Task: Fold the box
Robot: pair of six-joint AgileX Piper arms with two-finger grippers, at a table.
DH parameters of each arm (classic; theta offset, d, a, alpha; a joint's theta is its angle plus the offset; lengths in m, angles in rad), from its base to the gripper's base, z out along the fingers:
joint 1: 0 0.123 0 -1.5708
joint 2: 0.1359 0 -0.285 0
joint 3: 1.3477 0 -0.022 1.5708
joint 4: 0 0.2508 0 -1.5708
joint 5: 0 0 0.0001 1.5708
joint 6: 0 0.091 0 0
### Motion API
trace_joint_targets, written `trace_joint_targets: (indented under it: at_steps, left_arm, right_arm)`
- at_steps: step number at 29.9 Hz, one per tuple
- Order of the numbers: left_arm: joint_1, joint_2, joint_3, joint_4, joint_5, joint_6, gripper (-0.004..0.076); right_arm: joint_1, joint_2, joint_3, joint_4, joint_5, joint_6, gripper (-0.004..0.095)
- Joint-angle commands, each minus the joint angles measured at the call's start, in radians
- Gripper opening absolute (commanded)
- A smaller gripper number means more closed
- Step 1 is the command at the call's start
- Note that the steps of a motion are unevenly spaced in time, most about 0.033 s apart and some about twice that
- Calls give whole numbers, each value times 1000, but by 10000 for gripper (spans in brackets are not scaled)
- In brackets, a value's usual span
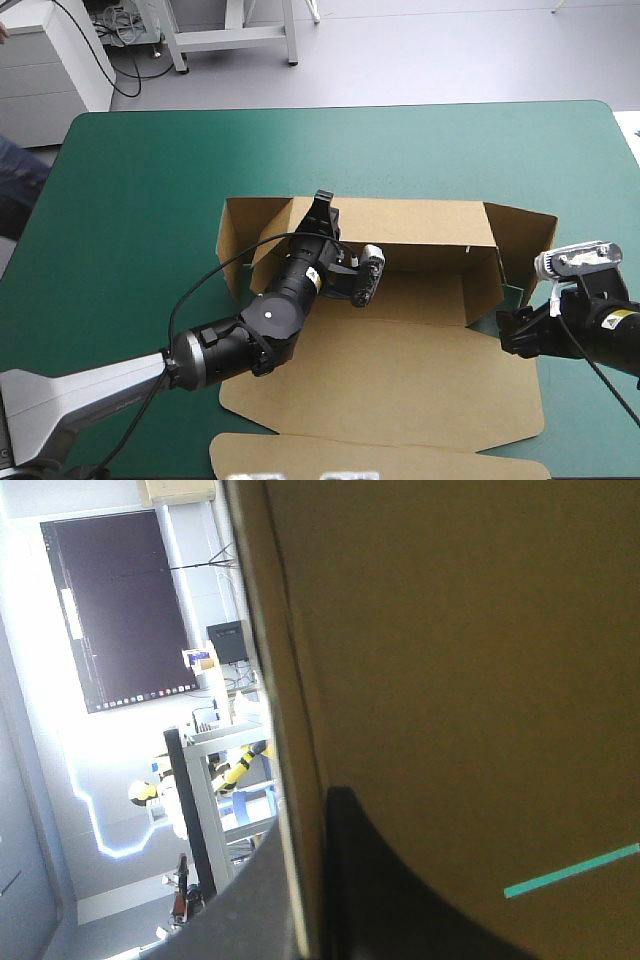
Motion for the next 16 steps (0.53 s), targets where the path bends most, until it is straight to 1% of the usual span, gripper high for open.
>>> trace_joint_targets:
  at_steps: [1,4,7,11,16]
  left_arm:
    - [-13,-24,-13,12,-25,6,-10]
    - [-13,-24,-13,12,-23,5,-10]
    - [-13,-24,-13,12,-23,-9,-10]
    - [-13,-24,5,14,-17,-18,-10]
    - [-13,-24,42,27,5,-18,-10]
  right_arm:
    - [-4,-6,-25,47,-29,38,702]
    - [-4,-6,-25,47,-31,42,701]
    - [-4,-6,-25,58,-60,47,701]
    - [-4,-6,-30,71,-110,153,701]
    - [-4,34,-120,58,-182,191,695]
